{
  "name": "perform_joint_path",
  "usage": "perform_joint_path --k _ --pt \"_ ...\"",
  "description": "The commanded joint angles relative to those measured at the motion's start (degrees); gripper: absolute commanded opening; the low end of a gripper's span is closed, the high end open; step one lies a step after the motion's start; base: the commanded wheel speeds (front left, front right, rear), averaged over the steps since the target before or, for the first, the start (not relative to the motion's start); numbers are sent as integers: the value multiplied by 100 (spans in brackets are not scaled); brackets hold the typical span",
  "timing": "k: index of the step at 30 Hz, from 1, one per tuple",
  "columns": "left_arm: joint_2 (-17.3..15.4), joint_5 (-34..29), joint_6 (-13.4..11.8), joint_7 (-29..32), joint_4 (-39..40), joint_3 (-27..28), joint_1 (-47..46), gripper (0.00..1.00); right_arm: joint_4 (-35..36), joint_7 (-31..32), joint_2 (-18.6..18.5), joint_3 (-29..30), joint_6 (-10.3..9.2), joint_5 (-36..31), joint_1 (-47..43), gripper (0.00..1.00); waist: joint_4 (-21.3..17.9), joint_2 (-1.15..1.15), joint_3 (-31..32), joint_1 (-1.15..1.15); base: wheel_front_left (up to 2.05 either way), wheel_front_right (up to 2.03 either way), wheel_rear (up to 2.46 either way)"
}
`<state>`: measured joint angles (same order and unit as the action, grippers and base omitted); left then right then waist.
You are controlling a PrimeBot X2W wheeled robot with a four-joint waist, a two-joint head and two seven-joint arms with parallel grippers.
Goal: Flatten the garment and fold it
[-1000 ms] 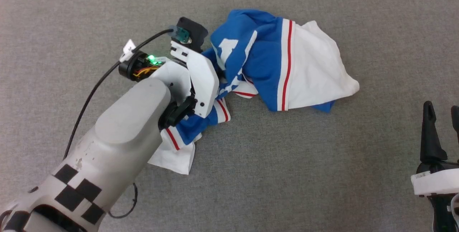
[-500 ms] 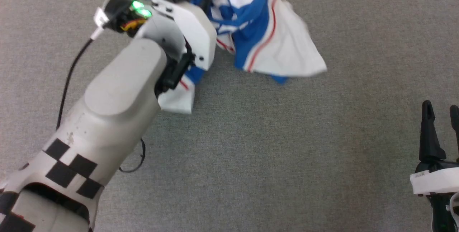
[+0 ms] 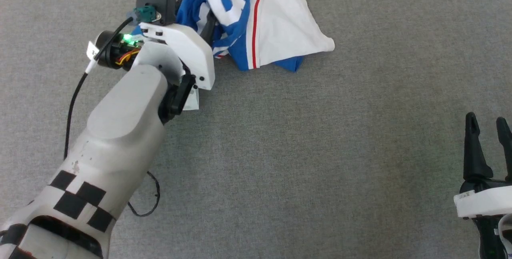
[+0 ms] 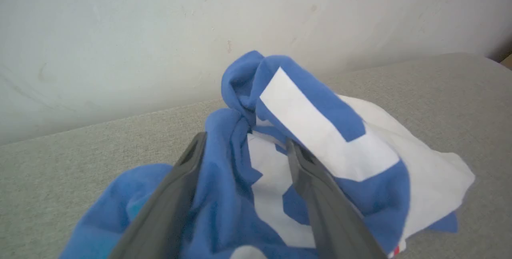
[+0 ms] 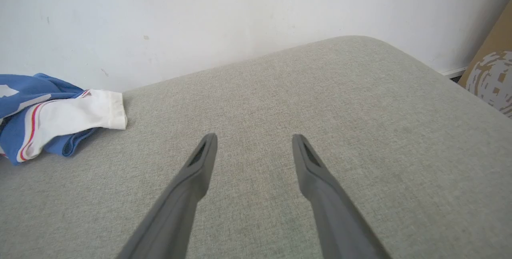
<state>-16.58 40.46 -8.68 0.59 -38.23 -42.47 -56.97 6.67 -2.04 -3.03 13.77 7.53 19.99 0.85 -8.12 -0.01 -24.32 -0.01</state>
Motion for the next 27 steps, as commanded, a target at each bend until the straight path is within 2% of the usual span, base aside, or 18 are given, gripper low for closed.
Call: perform_joint_path --k 1,2,7,12,15,21,25,27 --pt "49 19 -3 -235 23 65 -41 100 19 21 15 22 -4 -68 -25 100 35 1 35 1 0 0 0" --pt "49 19 -3 -235 23 65 -41 100 19 21 15 22 -4 -68 -25 100 35 1 35 1 0 0 0" --pt "114 -47 -24 -1078 312 229 -63 100 39 56 15 30 -4 -95 -55 100 134 1 222 1 0 0 0" --pt "60 -102 -138 -1487 1074 457 346 100 22 72 15 57 -4 -78 -155 100 238 1 486 1 0 0 0" --pt "-47 -213 -370 -1544 1849 644 939 100 -8 71 15 53 -4 -51 -228 100 279 1 638 1 0 0 0" --pt "-421 -1109 -1161 -1556 3889 1332 2672 100 -65 22 15 28 -4 11 -342 100 327 1 824 1 0 0 0" --pt "-466 -1685 -1605 -1557 4947 1790 4014 100 -110 -11 15 -21 -4 43 -391 100 329 1 894 1 0 0 0" --pt "-386 -1900 -1783 -1557 5330 1992 4643 100 -133 -25 15 -51 -4 55 -411 100 320 1 926 1 0 0 0"
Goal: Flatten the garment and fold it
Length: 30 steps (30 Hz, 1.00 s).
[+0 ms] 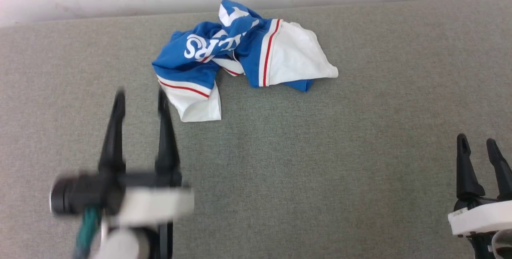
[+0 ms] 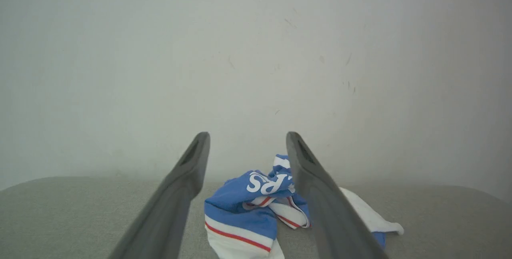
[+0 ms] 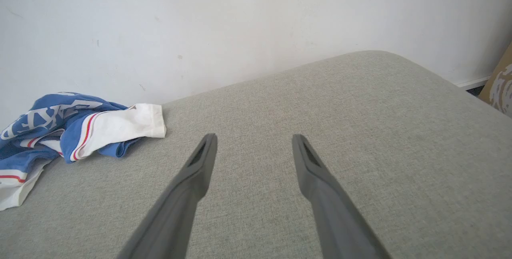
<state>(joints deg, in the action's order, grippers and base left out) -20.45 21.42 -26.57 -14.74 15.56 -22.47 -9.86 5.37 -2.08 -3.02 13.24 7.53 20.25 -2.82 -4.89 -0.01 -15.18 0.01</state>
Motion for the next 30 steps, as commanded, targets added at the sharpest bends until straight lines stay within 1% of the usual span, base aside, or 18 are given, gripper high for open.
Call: perform_joint_path --k 1,3,4,8,11,15,18,21,24,27,30 --pt "32 -125 -60 -25 94 64 234 100 -14 -29 14 -5 -4 31 -58 100 -1 1 29 -1 0 0 0" --pt "161 -280 -116 -25 292 223 758 100 -32 -46 14 8 -4 42 -97 100 29 1 62 -1 0 0 0" --pt "212 -340 -101 -25 314 278 993 100 -40 -50 14 23 -4 47 -123 100 57 1 79 -1 0 0 0" --pt "454 -487 78 -25 310 486 1544 100 12 5 14 59 -4 -80 -145 100 198 1 115 -1 0 0 0" --pt "652 -575 258 -25 359 657 1611 100 218 181 14 5 -4 -372 53 100 307 1 73 -1 0 0 0" --pt "839 -700 549 -26 358 822 1499 100 534 747 14 -312 -4 -663 741 100 389 1 -80 -1 0 0 0" --pt "991 -778 757 -26 302 870 1376 100 528 1366 -58 -603 -4 -749 1465 100 462 1 -240 -1 0 0 0" --pt "1160 -848 933 -26 234 914 1260 100 252 2101 -220 -843 -4 -674 2196 100 557 1 -411 -1 0 0 0" --pt "1311 -913 1089 -26 166 954 1183 100 -195 2739 -391 -1015 -4 -650 2839 100 668 1 -570 -1 0 0 0" --pt "1420 -987 1243 -26 89 973 1101 100 -710 3227 -650 -1210 -4 -839 3338 100 812 1 -723 -1 0 0 0" --pt "1506 -1062 1366 -26 34 996 1026 100 -1217 3593 -761 -1284 -4 -949 3675 100 956 1 -843 -1 0 0 0"
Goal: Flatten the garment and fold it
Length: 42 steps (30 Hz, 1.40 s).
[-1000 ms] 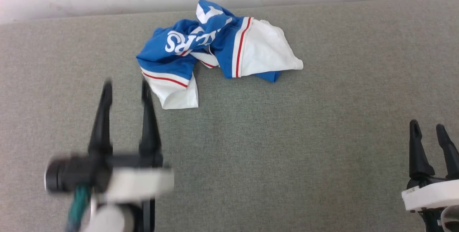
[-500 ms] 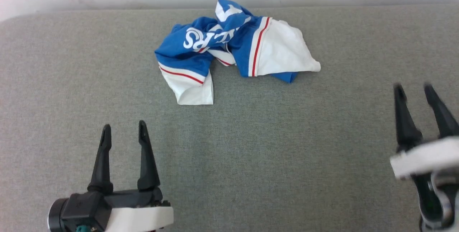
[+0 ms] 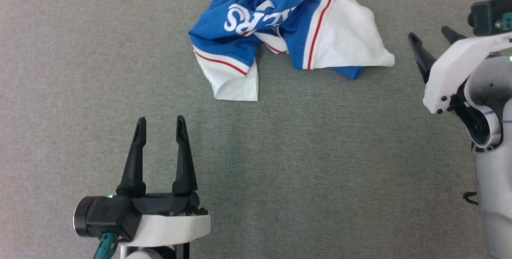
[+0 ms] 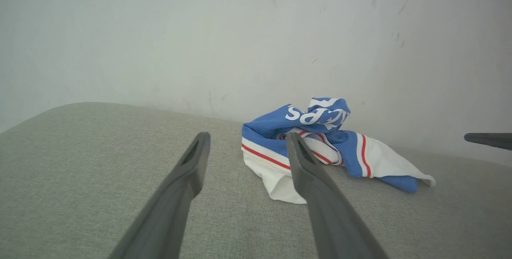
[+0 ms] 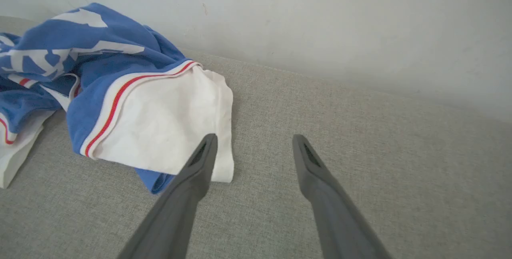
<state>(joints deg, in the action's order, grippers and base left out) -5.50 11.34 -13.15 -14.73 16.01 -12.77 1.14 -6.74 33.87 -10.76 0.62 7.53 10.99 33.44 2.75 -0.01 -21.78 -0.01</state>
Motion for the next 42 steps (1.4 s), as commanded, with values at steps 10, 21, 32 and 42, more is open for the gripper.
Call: perform_joint_path --k 10,21,32,42 --pt "171 -280 253 -27 -99 35 -232 100 -944 505 -127 -201 -4 -224 454 100 506 1 -468 1 0 0 0" --pt "241 -280 376 -27 -248 46 -271 100 -1364 702 24 -6 -4 -348 206 0 629 1 -405 1 0 0 0" --pt "254 -316 393 -27 -258 341 31 100 -359 -353 288 675 -4 152 -105 0 135 1 276 1 0 0 0" --pt "256 -405 471 -27 -161 537 241 100 1462 -269 608 2632 -4 494 -2041 0 -400 1 482 1 0 0 0"
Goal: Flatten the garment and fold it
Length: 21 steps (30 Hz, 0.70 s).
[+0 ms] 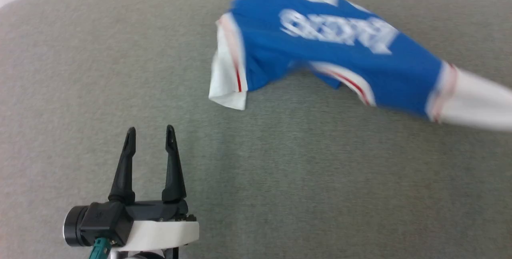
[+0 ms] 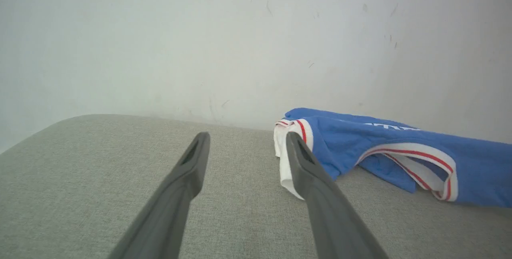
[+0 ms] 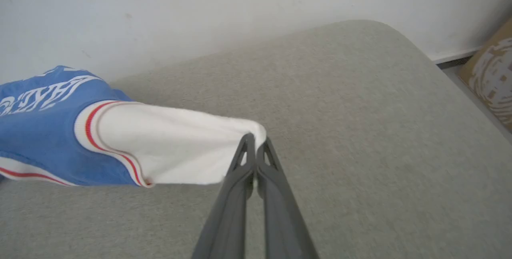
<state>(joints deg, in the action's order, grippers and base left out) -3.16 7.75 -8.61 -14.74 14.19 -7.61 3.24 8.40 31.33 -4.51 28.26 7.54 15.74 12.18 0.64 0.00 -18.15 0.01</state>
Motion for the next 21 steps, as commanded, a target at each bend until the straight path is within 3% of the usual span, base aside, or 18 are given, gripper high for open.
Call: perform_joint_path --k 1,6,11,13,21 --pt "22 -52 22 -26 34 29 36 100 55 19 43 153 -5 41 -202 0 -219 0 107 -1 0 0 0" --pt "23 -64 53 -26 28 59 76 100 -24 -110 155 1201 -5 -140 -1404 0 -338 0 56 -1 0 0 0" --pt "24 -84 90 -26 -12 104 108 100 -617 -422 161 1508 -5 -410 -1793 0 -427 0 108 -1 0 0 0" --pt "24 -94 106 -26 -40 112 113 100 -670 -582 161 1394 -5 -524 -1758 100 -454 0 155 -1 0 0 0" --pt "25 -108 146 -26 -40 114 122 100 159 -1517 162 438 -5 2 -1104 100 -495 0 394 -1 0 0 0"
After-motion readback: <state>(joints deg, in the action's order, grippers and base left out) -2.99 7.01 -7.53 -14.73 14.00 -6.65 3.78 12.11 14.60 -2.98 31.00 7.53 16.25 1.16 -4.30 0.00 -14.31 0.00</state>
